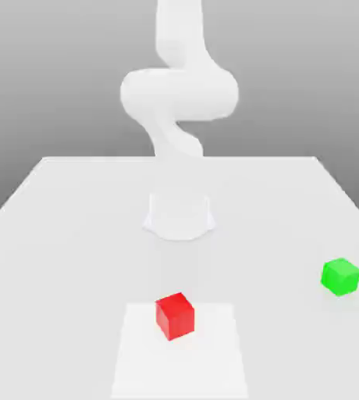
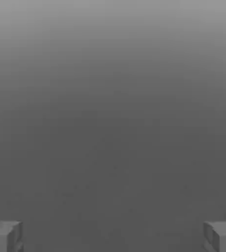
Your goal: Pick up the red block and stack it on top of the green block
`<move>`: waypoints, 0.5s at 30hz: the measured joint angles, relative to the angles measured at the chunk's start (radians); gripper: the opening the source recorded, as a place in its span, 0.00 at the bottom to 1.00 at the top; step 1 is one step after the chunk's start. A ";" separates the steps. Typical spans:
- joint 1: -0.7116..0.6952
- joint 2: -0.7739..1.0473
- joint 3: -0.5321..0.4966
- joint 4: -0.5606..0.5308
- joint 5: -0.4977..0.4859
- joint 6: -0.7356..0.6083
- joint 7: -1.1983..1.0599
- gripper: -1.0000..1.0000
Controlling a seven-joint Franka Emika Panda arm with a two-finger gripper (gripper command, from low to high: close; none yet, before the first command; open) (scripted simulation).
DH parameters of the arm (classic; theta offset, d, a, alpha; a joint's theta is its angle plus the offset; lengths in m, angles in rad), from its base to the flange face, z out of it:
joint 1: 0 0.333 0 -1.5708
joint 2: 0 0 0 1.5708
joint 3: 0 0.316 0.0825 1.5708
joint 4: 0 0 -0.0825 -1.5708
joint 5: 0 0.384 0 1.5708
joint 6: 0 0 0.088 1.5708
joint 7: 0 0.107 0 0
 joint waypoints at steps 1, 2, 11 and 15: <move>-0.021 0.036 0.022 -0.026 -0.003 0.024 0.052 0.50; -0.041 0.071 0.043 -0.052 -0.006 0.047 0.102 0.50; -0.199 0.389 0.191 -0.276 -0.026 0.254 0.544 0.50; -0.242 0.532 0.223 -0.379 -0.021 0.350 0.736 0.50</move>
